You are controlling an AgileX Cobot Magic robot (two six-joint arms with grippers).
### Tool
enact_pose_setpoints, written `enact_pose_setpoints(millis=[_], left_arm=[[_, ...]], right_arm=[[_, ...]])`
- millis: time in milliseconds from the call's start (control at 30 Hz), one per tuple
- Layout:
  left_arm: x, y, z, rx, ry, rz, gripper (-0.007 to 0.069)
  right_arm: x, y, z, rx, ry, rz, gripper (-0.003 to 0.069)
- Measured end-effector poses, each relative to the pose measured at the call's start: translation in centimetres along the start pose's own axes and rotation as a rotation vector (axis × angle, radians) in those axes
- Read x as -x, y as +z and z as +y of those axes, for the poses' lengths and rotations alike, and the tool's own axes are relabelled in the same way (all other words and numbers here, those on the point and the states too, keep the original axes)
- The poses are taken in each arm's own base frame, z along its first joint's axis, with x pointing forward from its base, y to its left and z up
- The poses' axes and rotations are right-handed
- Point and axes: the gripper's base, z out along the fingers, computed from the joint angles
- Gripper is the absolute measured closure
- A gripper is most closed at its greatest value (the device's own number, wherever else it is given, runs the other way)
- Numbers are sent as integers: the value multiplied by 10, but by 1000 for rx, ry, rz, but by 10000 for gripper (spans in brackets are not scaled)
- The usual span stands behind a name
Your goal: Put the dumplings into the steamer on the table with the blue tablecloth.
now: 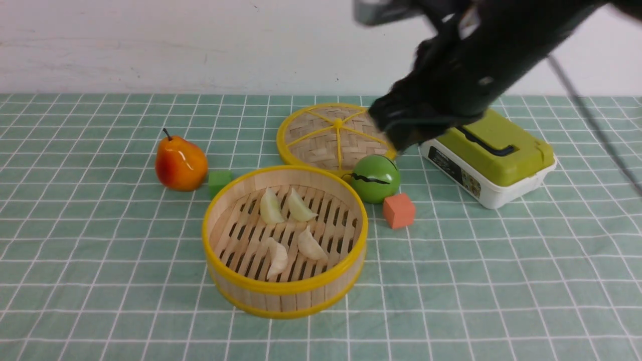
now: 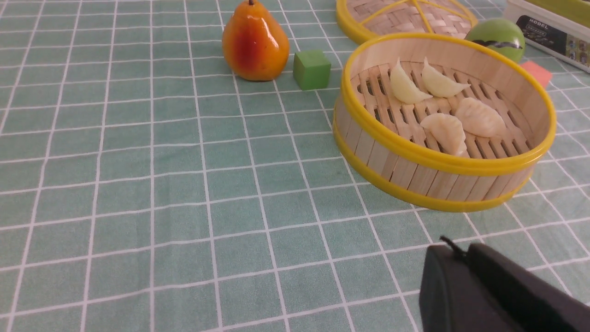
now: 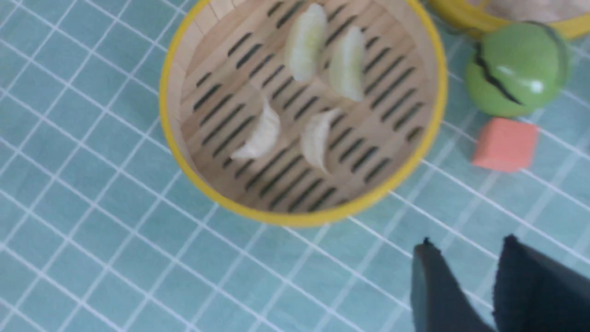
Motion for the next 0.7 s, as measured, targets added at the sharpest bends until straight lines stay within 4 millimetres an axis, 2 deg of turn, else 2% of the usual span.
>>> enact_pose_setpoints(millis=[33,67,100,167,200,233,300,333,367,400,433,467,533,600,700], left_arm=[[0,0,0,0,0,0,586],[0,0,0,0,0,0,586],[0,0,0,0,0,0,586],[0,0,0,0,0,0,586],[0,0,0,0,0,0,586],[0,0,0,0,0,0,586],[0,0,0,0,0,0,585],[0,0,0,0,0,0,585],[0,0,0,0,0,0,583],[0,0,0,0,0,0,581],[0,0,0,0,0,0,579],[0,0,0,0,0,0,577],[0,0,0,0,0,0,575],[0,0,0,0,0,0,573],[0,0,0,0,0,0,567]], right_arm=[[-10,-34,-2,-30,-15,-44,595],[-18,-50,-3,-48,-22,-61,639],[-23,-64,-4,-60,-27,-87,651],[-57,-96,-7,-90,-37,-147,678],[-59,-101,-7,-91,-36,-161,678],[-72,-104,-9,-96,-35,-179,678],[-118,-112,-11,-87,3,-294,678],[-135,-103,-12,-82,17,-306,678],[-146,-103,-13,-73,30,-362,678],[-171,-87,-15,-64,42,-389,678],[-178,-88,-15,-57,44,-433,678],[-197,-76,-16,-48,48,-473,678],[-221,-59,-18,-35,50,-519,678],[-240,-43,-19,-25,48,-555,676],[-256,-31,-20,-11,52,-600,673]])
